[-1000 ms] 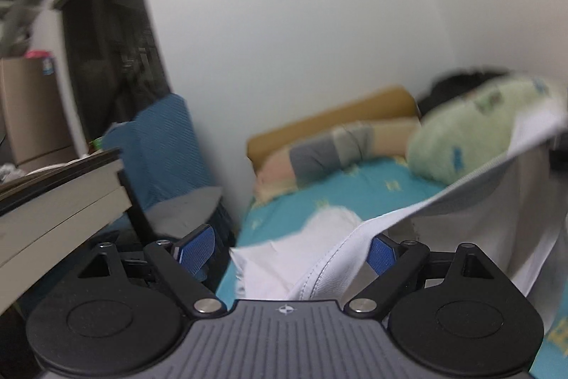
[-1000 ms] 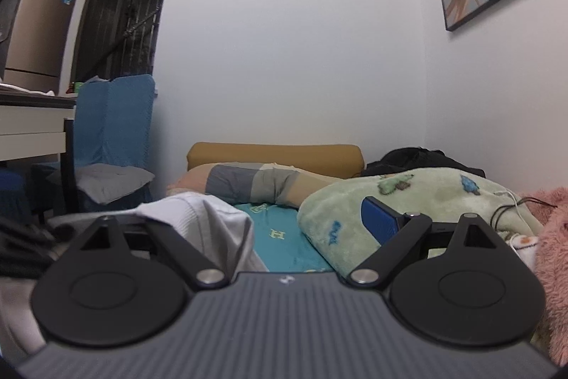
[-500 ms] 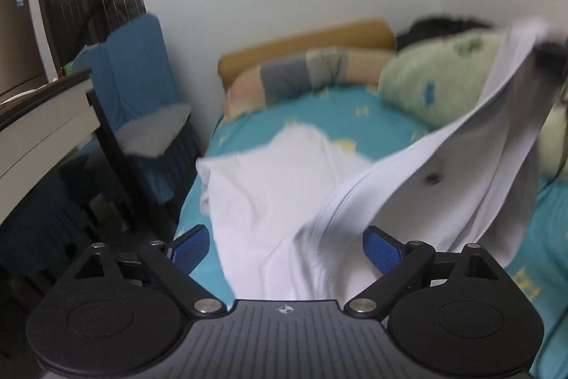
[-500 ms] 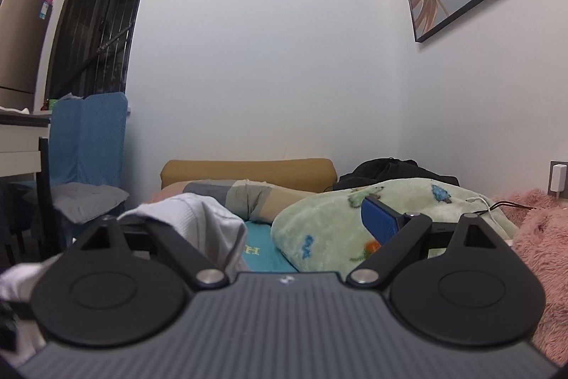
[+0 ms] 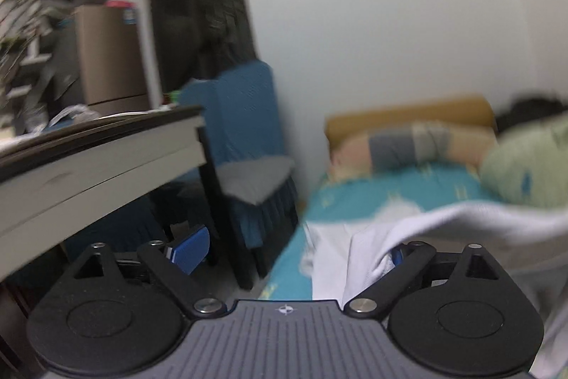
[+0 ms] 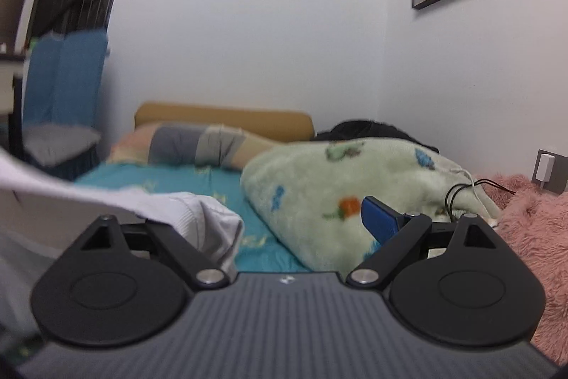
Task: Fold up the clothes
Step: 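Lift the white T-shirt high with both grippers to shake it open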
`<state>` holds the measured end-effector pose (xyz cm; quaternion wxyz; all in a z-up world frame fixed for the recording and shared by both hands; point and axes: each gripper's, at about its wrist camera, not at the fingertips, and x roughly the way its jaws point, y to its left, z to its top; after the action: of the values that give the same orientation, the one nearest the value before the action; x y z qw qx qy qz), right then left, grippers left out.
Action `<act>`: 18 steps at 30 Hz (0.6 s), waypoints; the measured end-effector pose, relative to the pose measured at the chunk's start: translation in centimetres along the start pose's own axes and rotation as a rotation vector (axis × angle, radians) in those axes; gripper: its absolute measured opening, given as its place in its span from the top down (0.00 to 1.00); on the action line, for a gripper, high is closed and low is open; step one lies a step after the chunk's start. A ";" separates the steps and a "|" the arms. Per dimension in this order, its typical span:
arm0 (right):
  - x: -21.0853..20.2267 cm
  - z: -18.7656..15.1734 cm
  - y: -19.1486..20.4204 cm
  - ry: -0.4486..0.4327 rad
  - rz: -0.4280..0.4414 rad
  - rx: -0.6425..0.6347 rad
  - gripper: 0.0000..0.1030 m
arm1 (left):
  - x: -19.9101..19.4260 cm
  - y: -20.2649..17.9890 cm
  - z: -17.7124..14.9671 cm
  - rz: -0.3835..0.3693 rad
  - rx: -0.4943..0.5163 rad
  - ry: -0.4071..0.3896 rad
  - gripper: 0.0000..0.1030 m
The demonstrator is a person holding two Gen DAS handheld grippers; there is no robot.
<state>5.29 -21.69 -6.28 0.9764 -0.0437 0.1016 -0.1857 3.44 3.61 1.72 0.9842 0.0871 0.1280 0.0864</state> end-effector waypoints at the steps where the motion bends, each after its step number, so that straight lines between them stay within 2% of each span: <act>1: 0.0 0.4 0.0 0.014 0.007 0.005 0.12 | -0.3 0.6 0.7 0.002 -0.028 -0.013 0.07; 2: -0.1 0.8 0.0 0.027 0.015 0.010 0.12 | -0.7 1.1 1.5 0.008 -0.045 -0.032 0.07; 5: -1.8 5.2 -0.6 -0.063 0.027 0.051 0.12 | -2.3 2.7 5.0 0.029 -0.102 -0.100 0.07; 9: -5.7 14.9 -2.0 -0.179 0.043 0.078 0.12 | -6.2 5.3 12.2 0.058 -0.192 -0.237 0.07; 13: -9.6 24.7 -3.4 -0.296 0.059 0.104 0.12 | -12.4 8.5 21.0 0.058 -0.264 -0.387 0.07; 18: -18.5 34.9 -6.6 -0.443 0.068 0.145 0.12 | -22.3 12.3 30.6 0.038 -0.307 -0.546 0.07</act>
<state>-6.36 -19.30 31.91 0.9811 -0.0096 -0.1275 -0.1454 -11.46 6.73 38.50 0.9820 -0.0400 -0.1572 0.0966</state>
